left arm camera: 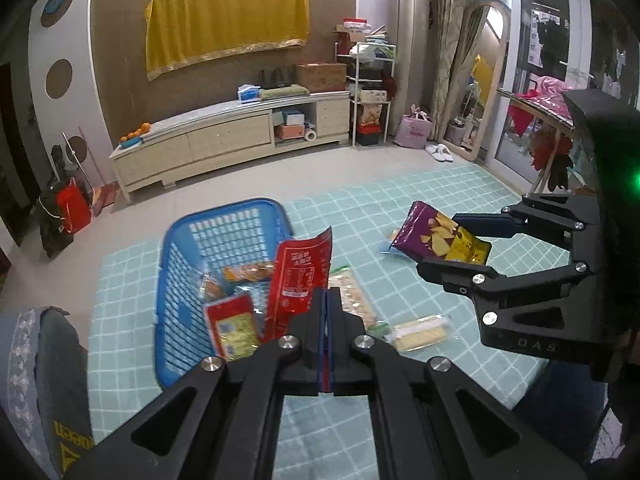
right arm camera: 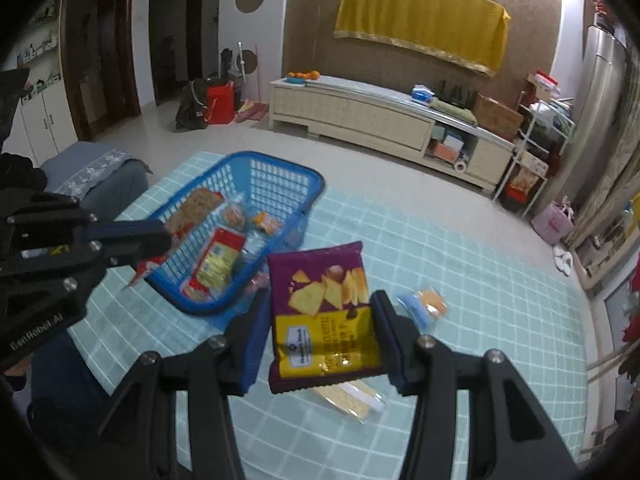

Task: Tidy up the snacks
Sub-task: 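Carry the red packet and purple chips bag to the basket and release them inside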

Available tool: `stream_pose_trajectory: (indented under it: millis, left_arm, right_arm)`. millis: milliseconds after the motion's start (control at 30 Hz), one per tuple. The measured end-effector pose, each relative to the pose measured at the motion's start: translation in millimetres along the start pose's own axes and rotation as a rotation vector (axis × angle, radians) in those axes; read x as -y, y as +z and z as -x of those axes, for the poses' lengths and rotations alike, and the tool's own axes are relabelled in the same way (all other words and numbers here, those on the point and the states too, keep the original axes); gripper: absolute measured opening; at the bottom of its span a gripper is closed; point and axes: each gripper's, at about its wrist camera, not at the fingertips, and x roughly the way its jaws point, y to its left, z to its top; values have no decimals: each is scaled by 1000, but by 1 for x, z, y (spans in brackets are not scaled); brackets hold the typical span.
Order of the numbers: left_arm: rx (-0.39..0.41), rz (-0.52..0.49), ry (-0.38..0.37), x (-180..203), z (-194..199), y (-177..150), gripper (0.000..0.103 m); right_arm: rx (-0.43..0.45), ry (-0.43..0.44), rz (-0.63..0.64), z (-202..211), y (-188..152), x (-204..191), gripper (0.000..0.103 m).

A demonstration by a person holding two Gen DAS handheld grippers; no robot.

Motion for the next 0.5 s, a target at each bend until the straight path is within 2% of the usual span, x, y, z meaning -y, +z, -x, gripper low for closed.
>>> stream_pose_trajectory:
  millis: [200,500]
  left_arm:
    - [-29,19,-11,-31,-21,9,0]
    - [-88,36,-39,-49,-62,1,1]
  right_arm:
    - [-16,37,25,-26,28,-18,55]
    - [-78,72,19,-67,37,-25,55]
